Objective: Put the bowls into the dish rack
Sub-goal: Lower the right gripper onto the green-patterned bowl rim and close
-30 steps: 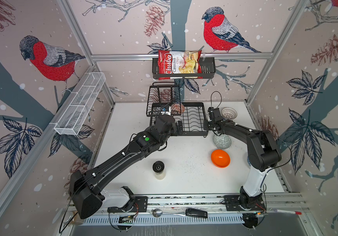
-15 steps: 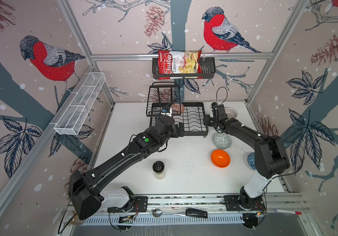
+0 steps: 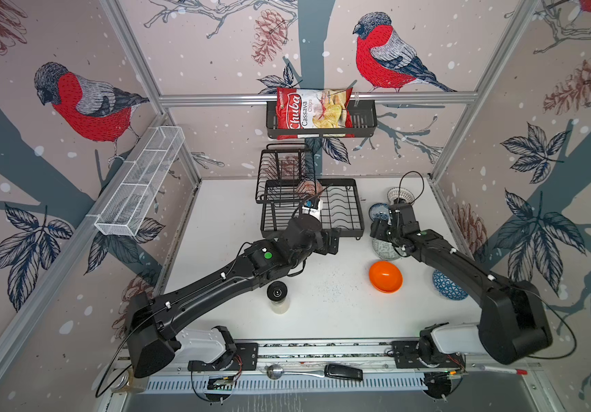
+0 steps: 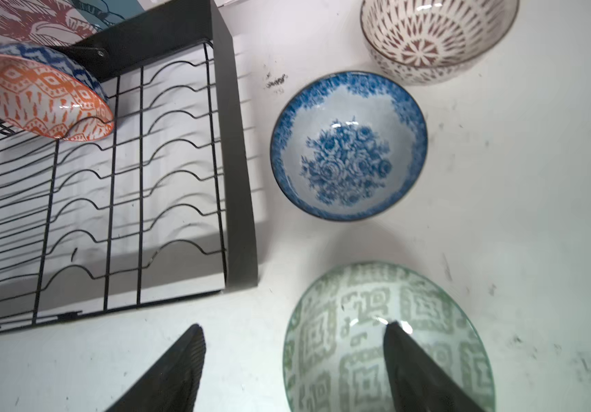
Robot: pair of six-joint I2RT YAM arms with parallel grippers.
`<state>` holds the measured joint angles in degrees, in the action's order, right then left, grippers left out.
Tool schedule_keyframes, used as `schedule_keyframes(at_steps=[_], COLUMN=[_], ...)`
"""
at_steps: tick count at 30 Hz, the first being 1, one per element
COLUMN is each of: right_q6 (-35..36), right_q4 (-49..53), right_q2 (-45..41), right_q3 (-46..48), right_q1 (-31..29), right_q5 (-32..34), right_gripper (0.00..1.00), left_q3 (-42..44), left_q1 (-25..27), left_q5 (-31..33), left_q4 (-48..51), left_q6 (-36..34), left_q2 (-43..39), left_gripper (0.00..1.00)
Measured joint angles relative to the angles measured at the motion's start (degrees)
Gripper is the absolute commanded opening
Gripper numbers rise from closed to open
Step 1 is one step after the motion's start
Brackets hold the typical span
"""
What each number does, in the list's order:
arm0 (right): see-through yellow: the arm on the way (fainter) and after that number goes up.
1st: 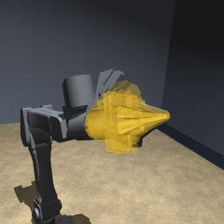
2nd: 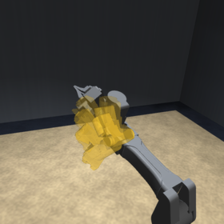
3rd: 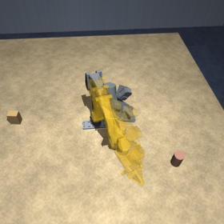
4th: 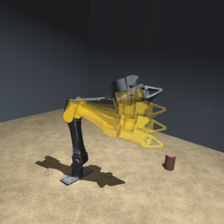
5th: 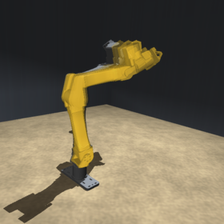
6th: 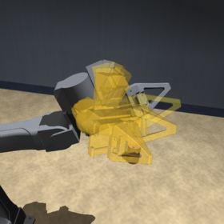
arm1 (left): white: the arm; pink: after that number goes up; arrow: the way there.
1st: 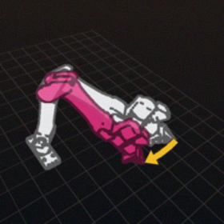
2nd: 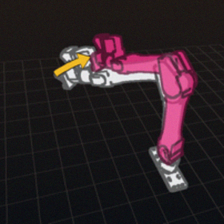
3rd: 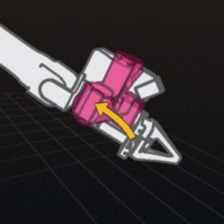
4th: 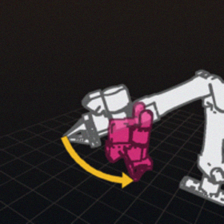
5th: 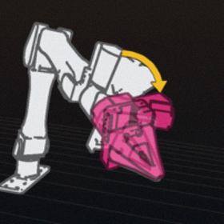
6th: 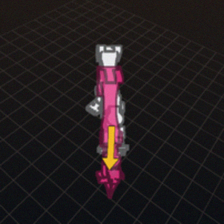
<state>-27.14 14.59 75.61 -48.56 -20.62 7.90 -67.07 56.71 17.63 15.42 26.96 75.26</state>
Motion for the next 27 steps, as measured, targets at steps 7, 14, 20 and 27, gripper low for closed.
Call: schedule_keyframes(at_steps=[7,14,20,27], right_q6=[-2.99,-6.03,-7.30,-7.02], right_q4=[3.06,5.42,4.79,4.37], right_q2=[-10.34,-14.82,-12.33,-9.79], right_q3=[7.78,15.69,16.70,11.67], right_q1=[0.00,-2.43,-3.30,-4.07], right_q5=[0.87,0.33,0.09,1.62], right_gripper=[0.74,0.73,0.71,0.69], left_q3=[0.48,1.62,2.99,4.33], left_q1=[3.48,4.09,4.24,4.24], left_q5=[0.28,0.13,-0.87,-0.83], left_q4=[-1.92,-4.07,-5.16,-5.73], left_q6=[0.00,0.11,0.24,0.24], left_q2=[3.10,4.07,3.91,3.15], left_gripper=[0.98,0.98,0.98,0.98])
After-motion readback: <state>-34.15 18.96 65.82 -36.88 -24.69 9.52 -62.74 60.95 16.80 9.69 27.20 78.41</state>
